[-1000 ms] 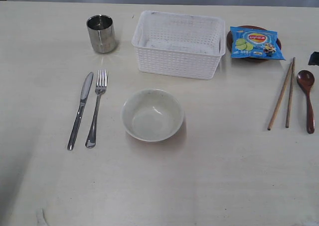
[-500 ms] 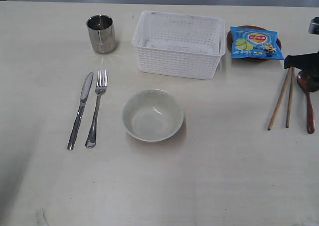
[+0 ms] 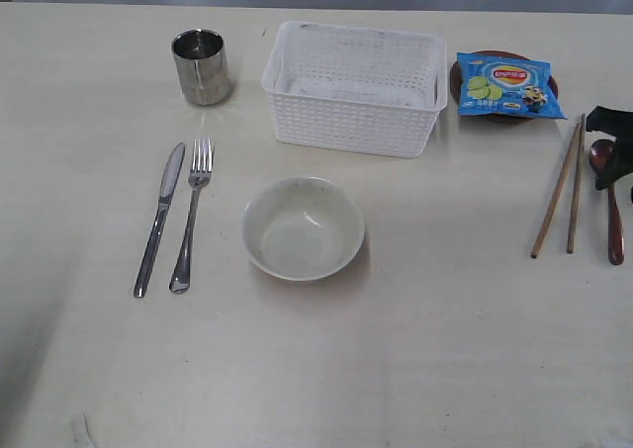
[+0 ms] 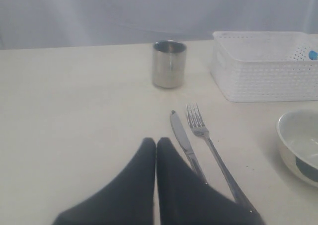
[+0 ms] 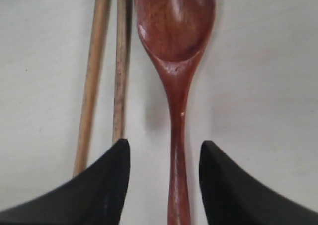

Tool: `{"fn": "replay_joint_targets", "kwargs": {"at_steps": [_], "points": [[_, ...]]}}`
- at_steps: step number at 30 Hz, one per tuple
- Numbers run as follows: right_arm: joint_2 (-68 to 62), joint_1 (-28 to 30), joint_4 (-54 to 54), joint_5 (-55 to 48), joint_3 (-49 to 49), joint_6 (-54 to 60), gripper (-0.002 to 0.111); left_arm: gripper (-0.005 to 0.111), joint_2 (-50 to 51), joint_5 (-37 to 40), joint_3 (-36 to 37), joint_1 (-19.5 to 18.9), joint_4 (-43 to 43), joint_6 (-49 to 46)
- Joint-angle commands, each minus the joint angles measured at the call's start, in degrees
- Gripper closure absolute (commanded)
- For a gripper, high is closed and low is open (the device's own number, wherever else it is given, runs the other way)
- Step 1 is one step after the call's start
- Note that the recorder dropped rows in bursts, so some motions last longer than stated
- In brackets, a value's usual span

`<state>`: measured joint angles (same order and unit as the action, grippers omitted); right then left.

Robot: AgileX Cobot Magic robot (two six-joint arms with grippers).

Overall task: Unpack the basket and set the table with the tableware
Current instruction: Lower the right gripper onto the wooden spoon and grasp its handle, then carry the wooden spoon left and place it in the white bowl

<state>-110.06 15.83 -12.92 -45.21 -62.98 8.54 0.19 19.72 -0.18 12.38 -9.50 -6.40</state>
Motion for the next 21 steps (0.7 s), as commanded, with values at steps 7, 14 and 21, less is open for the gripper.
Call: {"fn": "replay_joint_targets", "kwargs": {"at_steps": [7,14,21], "points": [[-4.84,0.40,1.54,0.77,-0.21,1.75,0.083,0.107,-0.19,-0.10,0.18,0.33,0.13,0.04],[-3.15,0.40,1.67,-0.75,-0.21,1.47,0.109,0.107,-0.19,-0.10,0.18,0.33,0.13,0.04],[9.77,-0.01,-0.88,-1.81,-0.21,0.05,0.109,0.107,-0.19,-0.10,0.18,0.33,0.13,0.04]]}}
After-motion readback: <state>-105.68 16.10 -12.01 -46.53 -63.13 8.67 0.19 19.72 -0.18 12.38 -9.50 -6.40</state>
